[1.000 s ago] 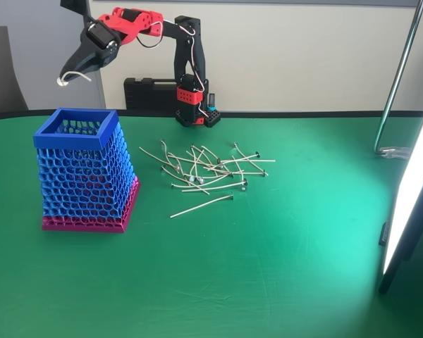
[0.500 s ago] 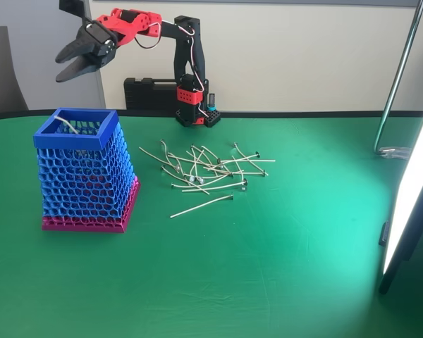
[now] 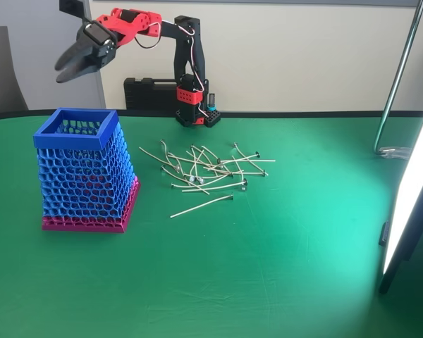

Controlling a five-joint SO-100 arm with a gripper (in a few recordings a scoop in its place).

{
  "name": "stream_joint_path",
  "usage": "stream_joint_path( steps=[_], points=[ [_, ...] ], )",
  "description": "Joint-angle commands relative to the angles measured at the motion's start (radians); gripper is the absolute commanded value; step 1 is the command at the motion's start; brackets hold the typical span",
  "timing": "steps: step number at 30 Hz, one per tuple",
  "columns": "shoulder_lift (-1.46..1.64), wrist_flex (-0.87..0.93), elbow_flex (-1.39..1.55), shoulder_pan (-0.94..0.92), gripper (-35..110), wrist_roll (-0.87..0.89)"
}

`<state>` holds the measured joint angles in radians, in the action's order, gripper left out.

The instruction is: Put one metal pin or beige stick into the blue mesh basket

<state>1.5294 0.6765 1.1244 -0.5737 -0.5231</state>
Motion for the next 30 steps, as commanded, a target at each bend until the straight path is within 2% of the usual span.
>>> stream_joint_path(
  steps=[1, 11, 18, 23, 30],
  points=[
    [0.051, 0.035, 0.003, 0.029, 1, 0.034],
    [0.179, 0.147, 0.118, 0.193, 1, 0.11],
    [0.284, 0.299, 0.224, 0.357, 1, 0.126],
    [0.471, 0.33, 0.443, 0.453, 1, 0.149],
    [0.854, 0.285, 0.83, 0.532, 1, 0.219]
  ],
)
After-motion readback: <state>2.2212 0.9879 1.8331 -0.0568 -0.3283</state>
